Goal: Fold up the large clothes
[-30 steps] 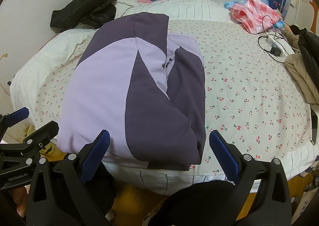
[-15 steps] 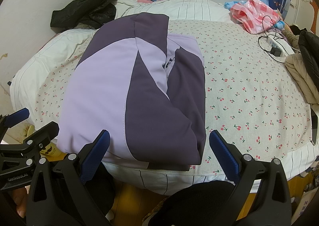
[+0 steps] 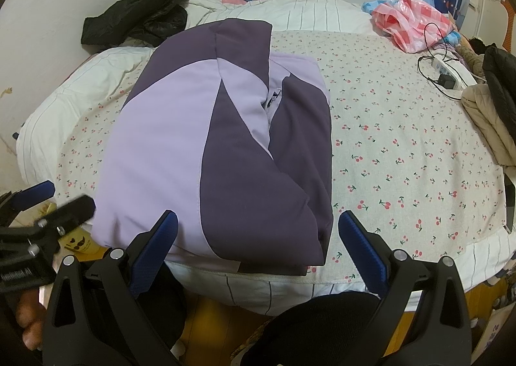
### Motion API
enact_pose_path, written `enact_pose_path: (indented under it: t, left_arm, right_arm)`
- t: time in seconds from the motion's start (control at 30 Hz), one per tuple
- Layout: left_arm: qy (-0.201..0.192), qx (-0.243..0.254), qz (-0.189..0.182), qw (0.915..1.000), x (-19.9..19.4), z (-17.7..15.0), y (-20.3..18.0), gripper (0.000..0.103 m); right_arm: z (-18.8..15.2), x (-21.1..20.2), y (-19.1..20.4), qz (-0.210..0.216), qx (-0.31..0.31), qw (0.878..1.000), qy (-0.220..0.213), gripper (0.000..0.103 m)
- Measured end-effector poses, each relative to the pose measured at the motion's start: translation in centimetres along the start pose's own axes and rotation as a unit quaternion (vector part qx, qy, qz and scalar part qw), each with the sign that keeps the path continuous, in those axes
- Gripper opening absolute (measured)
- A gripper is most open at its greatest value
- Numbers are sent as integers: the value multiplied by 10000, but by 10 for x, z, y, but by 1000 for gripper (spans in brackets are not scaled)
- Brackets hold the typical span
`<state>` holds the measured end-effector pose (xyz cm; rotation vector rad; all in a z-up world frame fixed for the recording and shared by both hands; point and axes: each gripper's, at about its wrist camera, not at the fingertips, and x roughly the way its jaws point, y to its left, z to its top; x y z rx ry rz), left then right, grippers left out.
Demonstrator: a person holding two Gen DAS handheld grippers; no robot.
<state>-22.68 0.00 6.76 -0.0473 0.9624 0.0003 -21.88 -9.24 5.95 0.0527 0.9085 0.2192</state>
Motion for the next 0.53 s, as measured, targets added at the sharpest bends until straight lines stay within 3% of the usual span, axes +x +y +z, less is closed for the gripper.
enact_pose_path:
  t: [0.2, 0.37, 0.53]
  left_arm:
    - [-209, 122, 501, 9985, -7, 2, -3, 96]
    - [119, 60, 445, 9989, 5, 1, -1, 96]
    - [56, 90, 536, 9985, 2, 1, -2, 96]
  right_arm:
    - [1, 0, 1, -13, -22, 10000, -15, 96]
    - [1, -3, 8, -73, -96, 9999, -40, 96]
    - [2, -3, 9, -80, -60, 9999, -34, 96]
